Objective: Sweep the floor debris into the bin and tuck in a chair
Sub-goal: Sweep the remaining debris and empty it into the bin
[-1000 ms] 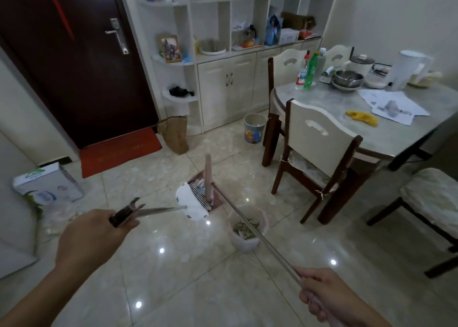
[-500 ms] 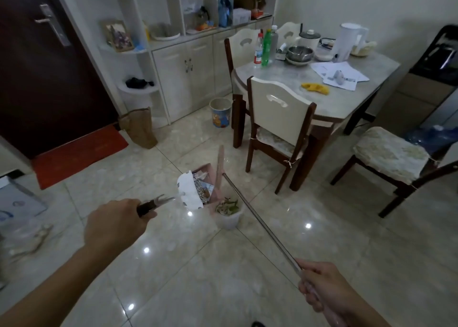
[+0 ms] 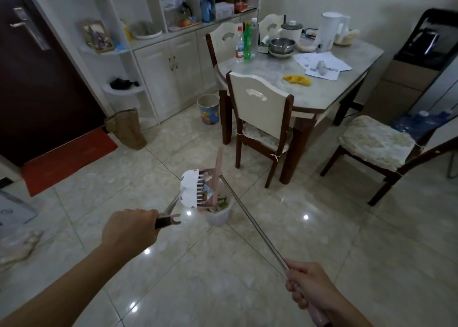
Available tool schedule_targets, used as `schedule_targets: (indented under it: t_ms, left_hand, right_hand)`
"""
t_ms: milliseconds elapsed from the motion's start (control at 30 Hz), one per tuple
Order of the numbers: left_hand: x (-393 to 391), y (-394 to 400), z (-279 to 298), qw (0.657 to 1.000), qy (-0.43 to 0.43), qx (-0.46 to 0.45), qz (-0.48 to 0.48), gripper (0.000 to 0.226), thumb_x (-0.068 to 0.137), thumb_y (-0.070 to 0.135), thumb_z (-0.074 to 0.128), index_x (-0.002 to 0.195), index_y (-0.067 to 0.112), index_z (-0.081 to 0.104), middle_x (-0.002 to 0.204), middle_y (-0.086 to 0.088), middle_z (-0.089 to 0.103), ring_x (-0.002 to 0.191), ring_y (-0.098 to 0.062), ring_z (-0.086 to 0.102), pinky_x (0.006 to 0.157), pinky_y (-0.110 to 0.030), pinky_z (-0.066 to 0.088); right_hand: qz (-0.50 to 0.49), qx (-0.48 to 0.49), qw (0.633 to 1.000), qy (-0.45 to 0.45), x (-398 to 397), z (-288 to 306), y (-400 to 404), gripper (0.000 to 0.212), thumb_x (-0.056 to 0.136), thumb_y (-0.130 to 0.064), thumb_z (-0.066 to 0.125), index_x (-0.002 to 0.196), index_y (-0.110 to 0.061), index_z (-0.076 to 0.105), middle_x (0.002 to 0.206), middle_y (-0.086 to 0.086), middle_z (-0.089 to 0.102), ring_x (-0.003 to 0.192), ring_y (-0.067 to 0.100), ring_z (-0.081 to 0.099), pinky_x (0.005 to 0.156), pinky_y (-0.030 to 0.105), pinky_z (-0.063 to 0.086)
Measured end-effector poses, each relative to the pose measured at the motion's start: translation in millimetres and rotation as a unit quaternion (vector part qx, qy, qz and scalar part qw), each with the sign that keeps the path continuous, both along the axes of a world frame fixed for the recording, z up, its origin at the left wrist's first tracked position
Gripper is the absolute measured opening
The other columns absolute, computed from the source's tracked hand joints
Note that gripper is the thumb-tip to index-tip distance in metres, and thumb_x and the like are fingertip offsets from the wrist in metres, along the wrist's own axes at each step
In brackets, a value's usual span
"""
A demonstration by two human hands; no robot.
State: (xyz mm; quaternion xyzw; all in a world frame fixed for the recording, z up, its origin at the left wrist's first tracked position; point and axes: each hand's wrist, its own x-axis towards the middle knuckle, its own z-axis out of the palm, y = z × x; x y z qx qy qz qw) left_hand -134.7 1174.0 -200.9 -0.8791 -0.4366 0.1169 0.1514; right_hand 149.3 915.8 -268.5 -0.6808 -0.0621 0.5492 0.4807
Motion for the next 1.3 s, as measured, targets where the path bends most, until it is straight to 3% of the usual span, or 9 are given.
schedule_targets:
  t_ms: [133, 333, 433, 567, 900, 1100, 1300]
  left_hand:
    - [20.1, -9.8, -5.9, 0.999, 0.031, 0.0, -0.035, 0.033, 0.092, 0.055, 0.046, 0.085, 0.026, 0.061, 0.049, 0.009, 0.034, 0.041, -0.007, 0.041, 0.042, -0.021, 0.028]
    - [39.7, -15.7, -7.8, 0.996, 0.06, 0.006, -0.059, 0.033, 0.095, 0.052, 0.041, 0.09, 0.026, 0.062, 0.056, 0.01, 0.046, 0.043, -0.007, 0.042, 0.044, -0.021, 0.029]
    - [47.7, -17.8, -5.7, 0.996, 0.068, 0.008, -0.05, 0.032, 0.094, 0.054, 0.042, 0.092, 0.028, 0.06, 0.057, 0.01, 0.044, 0.044, -0.005, 0.04, 0.043, -0.021, 0.026]
    - [58.2, -18.5, -0.8, 0.998, 0.061, 0.002, -0.032, 0.031, 0.093, 0.053, 0.044, 0.09, 0.026, 0.06, 0.059, 0.01, 0.046, 0.049, -0.008, 0.048, 0.048, -0.022, 0.035]
    - [90.5, -29.3, 7.3, 0.994, 0.094, 0.029, -0.048, 0.028, 0.093, 0.05, 0.045, 0.09, 0.027, 0.06, 0.052, 0.009, 0.037, 0.044, -0.005, 0.039, 0.043, -0.021, 0.025]
    - [109.5, -30.7, 11.4, 0.993, 0.104, 0.028, -0.058, 0.027, 0.094, 0.047, 0.045, 0.088, 0.027, 0.06, 0.051, 0.01, 0.036, 0.041, -0.002, 0.032, 0.041, -0.021, 0.019]
    - [119.0, -31.0, 14.5, 0.992, 0.11, 0.03, -0.059, 0.025, 0.094, 0.045, 0.046, 0.085, 0.026, 0.06, 0.052, 0.009, 0.039, 0.042, -0.004, 0.035, 0.043, -0.022, 0.024]
  right_hand:
    - [0.007, -0.002, 1.0, 0.007, 12.7, -5.8, -4.5, 0.034, 0.093, 0.005, 0.048, 0.09, -0.021, 0.07, 0.051, 0.01, 0.042, 0.037, 0.01, 0.031, 0.041, 0.012, 0.023]
    - [0.007, 0.001, 1.0, 0.029, 32.1, -17.8, -10.8, 0.032, 0.091, 0.006, 0.049, 0.104, -0.017, 0.068, 0.046, 0.009, 0.044, 0.034, 0.011, 0.033, 0.039, 0.012, 0.024]
    - [0.001, 0.002, 0.999, 0.053, 39.5, -25.2, -11.5, 0.033, 0.091, 0.006, 0.05, 0.113, -0.014, 0.065, 0.048, 0.011, 0.048, 0.033, 0.012, 0.035, 0.037, 0.012, 0.027]
    - [-0.007, 0.009, 0.996, 0.083, 43.2, -33.4, -13.1, 0.033, 0.091, 0.005, 0.051, 0.113, -0.015, 0.066, 0.05, 0.013, 0.05, 0.033, 0.012, 0.036, 0.037, 0.012, 0.028]
    - [-0.015, -0.003, 0.993, 0.113, 34.9, -59.0, -7.3, 0.047, 0.094, 0.004, 0.048, 0.14, -0.003, 0.047, 0.051, 0.011, 0.048, 0.033, 0.012, 0.035, 0.035, 0.014, 0.027]
    - [0.0, -0.021, 0.994, 0.104, 19.4, -67.9, 1.0, 0.044, 0.094, 0.003, 0.045, 0.138, -0.002, 0.051, 0.052, 0.01, 0.047, 0.034, 0.013, 0.036, 0.034, 0.015, 0.027]
    - [0.014, -0.04, 0.996, 0.076, 20.1, -73.4, -3.3, 0.043, 0.096, 0.002, 0.044, 0.139, -0.002, 0.05, 0.056, 0.01, 0.045, 0.037, 0.014, 0.035, 0.036, 0.018, 0.027]
